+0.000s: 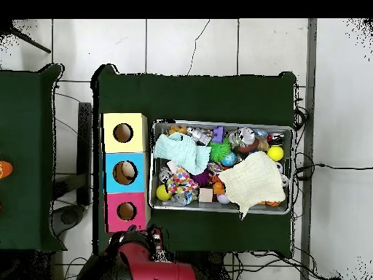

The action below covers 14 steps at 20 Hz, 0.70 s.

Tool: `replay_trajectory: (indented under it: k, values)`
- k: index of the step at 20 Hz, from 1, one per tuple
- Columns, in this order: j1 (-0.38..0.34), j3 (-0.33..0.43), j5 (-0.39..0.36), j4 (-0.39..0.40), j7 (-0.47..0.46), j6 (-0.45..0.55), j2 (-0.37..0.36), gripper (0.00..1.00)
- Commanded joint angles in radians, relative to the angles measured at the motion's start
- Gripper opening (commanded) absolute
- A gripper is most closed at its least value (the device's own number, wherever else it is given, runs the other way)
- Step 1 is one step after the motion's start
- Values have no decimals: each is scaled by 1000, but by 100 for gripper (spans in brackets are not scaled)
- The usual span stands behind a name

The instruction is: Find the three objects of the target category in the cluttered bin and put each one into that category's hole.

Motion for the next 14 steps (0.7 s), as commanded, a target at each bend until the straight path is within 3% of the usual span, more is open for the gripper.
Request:
replay_trajectory:
  k: [1,6,8,14]
  values:
    - [-75,16,-21,78,67,-58,41,100]
    - [-108,73,-31,107,131,-258,187,100]
    - [-97,57,-36,106,168,-285,226,100]
    - [-128,85,-17,142,164,-389,298,100]
